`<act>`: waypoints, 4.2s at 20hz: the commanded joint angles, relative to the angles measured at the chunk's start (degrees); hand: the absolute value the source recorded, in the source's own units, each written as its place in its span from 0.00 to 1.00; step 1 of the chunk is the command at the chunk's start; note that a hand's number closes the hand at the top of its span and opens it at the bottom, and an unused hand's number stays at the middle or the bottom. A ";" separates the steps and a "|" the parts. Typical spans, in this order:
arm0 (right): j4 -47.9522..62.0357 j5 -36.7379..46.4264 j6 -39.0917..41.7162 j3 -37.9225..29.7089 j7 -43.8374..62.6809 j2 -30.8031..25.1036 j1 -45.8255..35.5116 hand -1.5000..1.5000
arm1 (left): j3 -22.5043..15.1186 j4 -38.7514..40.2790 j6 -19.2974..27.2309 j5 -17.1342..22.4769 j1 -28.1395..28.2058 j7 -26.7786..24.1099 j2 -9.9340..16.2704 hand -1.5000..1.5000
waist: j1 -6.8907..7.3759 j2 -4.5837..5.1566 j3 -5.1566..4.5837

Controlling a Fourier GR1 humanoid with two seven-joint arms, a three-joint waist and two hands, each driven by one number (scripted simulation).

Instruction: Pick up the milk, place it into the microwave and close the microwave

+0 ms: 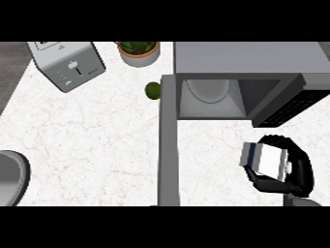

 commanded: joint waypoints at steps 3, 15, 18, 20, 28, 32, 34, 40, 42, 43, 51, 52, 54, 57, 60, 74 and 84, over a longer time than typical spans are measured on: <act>-12.99 0.32 -2.51 3.68 8.95 2.14 2.47 1.00 | 3.09 -0.96 -3.25 3.38 3.03 -0.65 0.04 0.00 | 0.26 -0.01 -0.01; -5.66 11.98 -16.44 4.44 20.39 3.45 -15.81 1.00 | 5.55 2.78 -3.42 4.17 -0.57 0.93 1.83 0.00 | 0.71 0.18 0.03; -0.96 12.85 -17.81 4.09 24.69 3.88 -22.92 1.00 | 4.24 6.33 -4.02 0.09 -2.64 -1.72 0.34 0.00 | 0.78 0.28 0.02; 7.61 13.01 -18.87 2.74 19.53 4.86 -25.73 1.00 | 5.45 4.37 -3.55 2.53 -1.23 0.12 1.05 0.00 | 1.10 0.31 0.05; 19.04 14.09 -20.89 0.93 17.12 4.25 -35.58 1.00 | 4.94 6.01 -2.66 2.55 -5.08 2.10 3.09 0.00 | 1.92 0.64 0.06; 21.94 13.41 -20.48 -1.52 17.48 0.95 -39.99 1.00 | 5.06 7.72 -4.94 3.60 -5.09 0.62 3.57 0.00 | 3.40 1.07 0.03; 23.48 14.41 -22.05 -1.51 14.96 1.09 -39.30 1.00 | 5.23 8.13 -4.34 4.16 -6.71 0.89 4.20 0.00 | 3.78 1.29 0.04; 24.34 16.45 -25.17 -2.32 12.65 -1.87 -40.08 1.00 | 3.62 7.79 -4.85 3.77 -7.78 0.84 3.84 0.00 | 5.69 1.71 -0.04; 24.34 17.56 -26.96 -1.89 11.56 -1.51 -40.04 1.00 | 2.42 7.72 -4.55 3.01 -8.42 1.63 3.66 0.00 | 6.24 2.02 -0.03; 24.86 17.44 -26.95 -2.33 10.01 -1.94 -38.97 1.00 | 3.73 9.48 -4.26 2.74 -9.53 1.08 4.58 0.00 | 6.06 2.30 -0.04; 23.14 14.67 -34.72 -7.16 7.41 0.68 -36.23 1.00 | 1.90 8.61 -3.87 1.06 -11.79 1.31 4.45 0.00 | 7.76 3.00 0.04; 23.04 15.55 -36.54 -7.42 7.08 0.29 -35.52 1.00 | 1.87 9.31 -3.59 0.38 -11.10 1.69 4.15 0.00 | 7.68 2.99 -0.06; 22.45 15.83 -38.39 -8.16 5.18 0.37 -35.13 1.00 | 1.49 8.54 -4.29 0.00 -11.35 1.79 4.87 0.00 | 8.77 3.23 -0.03; 21.30 20.01 -42.75 -8.00 1.41 -1.85 -32.83 0.00 | 1.77 8.33 -4.42 -0.50 -11.53 1.79 5.50 0.00 | 9.59 3.54 -0.24; 20.98 21.89 -44.02 -8.07 0.57 -2.05 -31.77 0.00 | 0.84 7.88 -3.73 -1.90 -12.65 2.10 5.27 0.00 | 9.72 3.85 -0.15; 19.02 20.71 -38.75 -7.98 1.96 2.42 -28.78 0.00 | -3.20 8.82 -4.43 -4.37 -15.25 2.79 4.87 0.00 | 12.41 4.25 -0.03; 19.84 20.35 -37.90 -8.49 4.13 2.96 -28.40 0.00 | -6.18 8.77 -3.79 -7.04 -16.12 3.21 3.32 0.00 | 11.50 3.58 -0.06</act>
